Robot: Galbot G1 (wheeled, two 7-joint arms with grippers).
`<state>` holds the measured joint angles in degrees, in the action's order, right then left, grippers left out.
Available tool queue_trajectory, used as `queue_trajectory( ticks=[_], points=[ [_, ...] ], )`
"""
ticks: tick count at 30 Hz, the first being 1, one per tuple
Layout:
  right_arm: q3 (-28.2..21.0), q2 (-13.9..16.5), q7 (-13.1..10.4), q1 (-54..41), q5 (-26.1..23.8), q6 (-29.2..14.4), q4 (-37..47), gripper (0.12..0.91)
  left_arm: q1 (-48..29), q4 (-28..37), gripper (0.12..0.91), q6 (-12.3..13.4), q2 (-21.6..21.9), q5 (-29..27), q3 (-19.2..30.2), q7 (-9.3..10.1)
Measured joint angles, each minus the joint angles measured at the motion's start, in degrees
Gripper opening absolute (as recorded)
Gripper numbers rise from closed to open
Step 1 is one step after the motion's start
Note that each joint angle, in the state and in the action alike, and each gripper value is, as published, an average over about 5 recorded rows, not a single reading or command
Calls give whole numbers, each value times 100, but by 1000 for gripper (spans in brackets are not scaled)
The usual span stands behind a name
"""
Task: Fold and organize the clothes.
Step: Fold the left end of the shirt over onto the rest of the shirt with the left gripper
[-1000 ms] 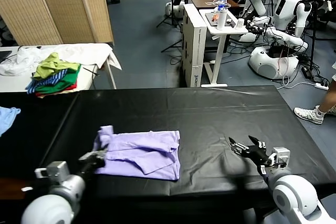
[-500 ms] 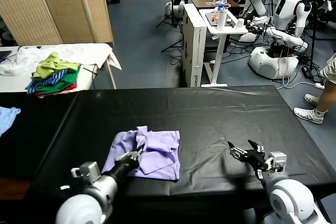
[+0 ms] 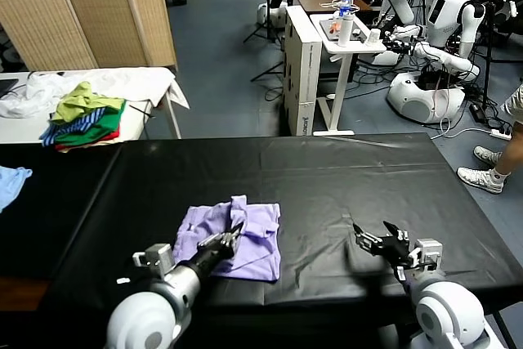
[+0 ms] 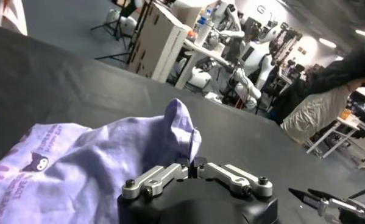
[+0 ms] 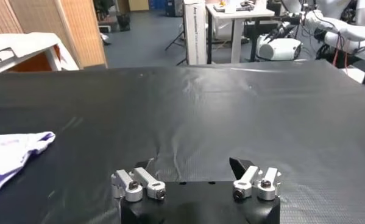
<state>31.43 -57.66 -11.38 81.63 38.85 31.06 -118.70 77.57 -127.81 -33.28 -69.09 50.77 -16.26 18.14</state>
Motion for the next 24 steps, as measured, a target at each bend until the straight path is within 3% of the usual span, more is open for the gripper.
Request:
queue_trajectory(
  ticks=[10, 15, 18, 24],
  points=[
    [-51, -33, 15, -34, -27, 9, 6, 907, 52, 178, 177, 15, -268, -305, 270, -22],
    [-128, 50, 150, -66, -11, 29, -44, 907, 46, 268, 193, 84, -382, -550, 414, -32],
    [-203, 118, 221, -121, 15, 48, -75, 907, 49, 342, 312, 188, -493, -705, 499, -44],
    [-416, 274, 226, -305, 159, 79, -64, 907, 50, 418, 687, 218, -829, -789, 580, -31]
  ],
)
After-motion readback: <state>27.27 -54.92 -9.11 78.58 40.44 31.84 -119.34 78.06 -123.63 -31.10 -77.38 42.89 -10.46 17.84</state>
